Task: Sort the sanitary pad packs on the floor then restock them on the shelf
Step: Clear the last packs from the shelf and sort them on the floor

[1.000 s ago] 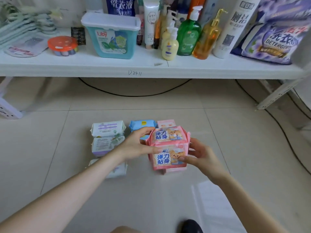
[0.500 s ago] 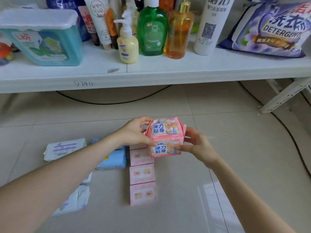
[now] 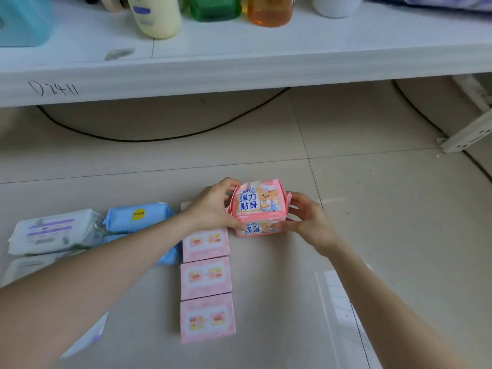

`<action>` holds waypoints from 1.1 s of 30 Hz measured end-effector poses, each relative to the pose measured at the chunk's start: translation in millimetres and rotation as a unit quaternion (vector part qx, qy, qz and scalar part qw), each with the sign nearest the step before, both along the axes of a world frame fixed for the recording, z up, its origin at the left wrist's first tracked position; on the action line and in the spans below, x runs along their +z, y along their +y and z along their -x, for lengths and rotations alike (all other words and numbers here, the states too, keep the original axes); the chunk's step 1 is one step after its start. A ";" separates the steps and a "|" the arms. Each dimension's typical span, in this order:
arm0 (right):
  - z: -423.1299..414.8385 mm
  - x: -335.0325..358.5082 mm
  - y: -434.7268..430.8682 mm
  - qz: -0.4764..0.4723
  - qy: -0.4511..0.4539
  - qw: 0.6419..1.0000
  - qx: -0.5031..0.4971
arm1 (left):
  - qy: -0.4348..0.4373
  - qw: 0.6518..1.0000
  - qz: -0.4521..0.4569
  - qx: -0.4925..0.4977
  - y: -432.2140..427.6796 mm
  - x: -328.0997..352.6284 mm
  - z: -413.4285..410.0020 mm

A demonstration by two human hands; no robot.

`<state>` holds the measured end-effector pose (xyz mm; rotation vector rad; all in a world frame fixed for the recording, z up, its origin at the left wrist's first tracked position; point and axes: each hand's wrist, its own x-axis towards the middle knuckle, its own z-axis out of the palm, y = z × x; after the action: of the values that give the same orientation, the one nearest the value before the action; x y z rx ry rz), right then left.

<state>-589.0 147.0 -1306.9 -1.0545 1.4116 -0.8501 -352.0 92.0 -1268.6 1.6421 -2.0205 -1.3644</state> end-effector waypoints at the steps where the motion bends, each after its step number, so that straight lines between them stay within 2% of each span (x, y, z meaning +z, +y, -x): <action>1: -2.3 -3.9 2.2 -0.003 -0.003 1.000 -0.001 | -0.016 1.000 0.014 -0.007 1.7 -2.6 -0.2; 8: -12.4 -7.9 11.8 0.013 0.043 0.999 -0.019 | -0.087 0.993 0.069 -0.045 3.4 -4.3 -2.8; 16: -22.2 17.9 27.1 -0.018 0.194 0.981 -0.006 | -0.112 0.981 0.139 -0.072 18.7 5.8 -15.3; 20: -28.9 47.5 54.7 -0.009 0.335 0.939 0.077 | -0.200 0.957 0.197 -0.071 42.6 26.1 -33.5; 24: -45.2 95.7 84.8 -0.065 0.438 0.886 0.138 | -0.290 0.942 0.129 -0.107 76.3 65.6 -53.7; 28: -60.1 160.9 106.9 -0.078 0.497 0.843 0.192 | -0.347 0.920 0.107 -0.148 110.3 122.9 -66.2; 33: -73.5 259.1 125.7 -0.084 0.525 0.810 0.248 | -0.378 0.907 0.085 -0.168 146.2 213.2 -79.0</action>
<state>-515.5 272.7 -1047.8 -1.7638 1.8849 0.3555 -273.0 238.2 -1055.3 2.0026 -2.8538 -0.6050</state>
